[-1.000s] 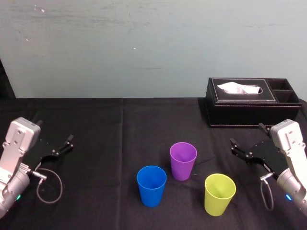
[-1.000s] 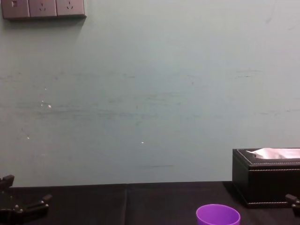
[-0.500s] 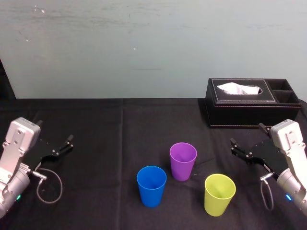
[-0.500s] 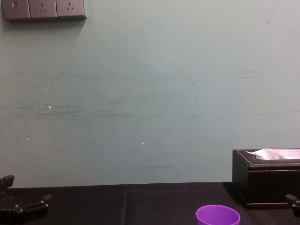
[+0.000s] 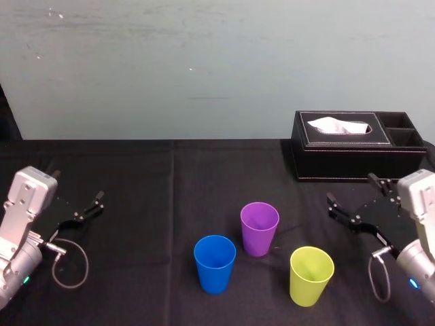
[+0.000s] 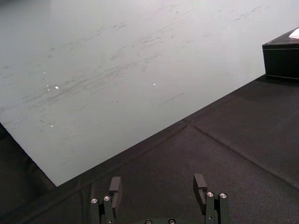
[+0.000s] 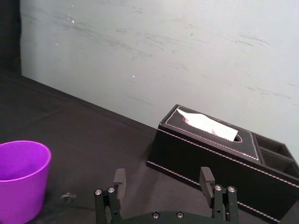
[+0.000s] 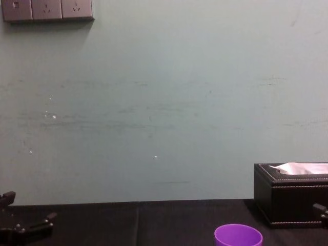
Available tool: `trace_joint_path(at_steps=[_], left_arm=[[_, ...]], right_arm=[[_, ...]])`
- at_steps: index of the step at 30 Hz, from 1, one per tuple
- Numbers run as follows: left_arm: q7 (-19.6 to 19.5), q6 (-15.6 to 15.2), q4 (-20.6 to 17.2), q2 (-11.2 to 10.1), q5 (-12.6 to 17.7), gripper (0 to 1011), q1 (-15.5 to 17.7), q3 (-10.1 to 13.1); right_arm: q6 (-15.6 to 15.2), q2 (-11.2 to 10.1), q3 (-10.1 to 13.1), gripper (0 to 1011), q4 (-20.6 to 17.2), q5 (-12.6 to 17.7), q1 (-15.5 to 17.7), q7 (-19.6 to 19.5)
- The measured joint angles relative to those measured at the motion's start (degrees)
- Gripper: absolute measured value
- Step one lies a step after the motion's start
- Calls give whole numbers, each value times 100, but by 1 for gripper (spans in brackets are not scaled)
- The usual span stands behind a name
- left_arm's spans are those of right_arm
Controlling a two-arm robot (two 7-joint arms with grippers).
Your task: Stack the three plastic cups sequentially using one hand.
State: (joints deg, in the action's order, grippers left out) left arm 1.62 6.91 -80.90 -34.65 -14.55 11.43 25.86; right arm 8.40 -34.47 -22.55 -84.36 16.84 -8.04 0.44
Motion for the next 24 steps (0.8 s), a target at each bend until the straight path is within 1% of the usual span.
trace_joint_path(at_steps=[4, 5, 6, 10, 16, 20, 21, 24], left_arm=[[0, 0, 0, 0, 0, 1000, 0, 0], [0, 0, 0, 0, 0, 1000, 0, 0], [0, 0, 0, 0, 0, 1000, 0, 0], [0, 0, 0, 0, 0, 1000, 0, 0], [0, 0, 0, 0, 0, 1000, 0, 0], [0, 0, 0, 0, 0, 1000, 0, 0], [0, 0, 0, 0, 0, 1000, 0, 0], [0, 0, 0, 0, 0, 1000, 0, 0]], right_arm=[[-16, -77, 147, 1003, -218, 140, 218, 83], [-51, -119, 216, 1003, -322, 211, 318, 113], [-51, -119, 216, 1003, -322, 211, 318, 113], [-110, -281, 437, 1003, -674, 378, 630, 224], [-133, -447, 664, 1003, -1003, 449, 896, 344], [-137, -490, 782, 1003, -1121, 498, 1000, 432], [-107, -491, 845, 1003, -1152, 568, 1051, 485], [-74, -490, 930, 1003, -1188, 656, 1133, 559]])
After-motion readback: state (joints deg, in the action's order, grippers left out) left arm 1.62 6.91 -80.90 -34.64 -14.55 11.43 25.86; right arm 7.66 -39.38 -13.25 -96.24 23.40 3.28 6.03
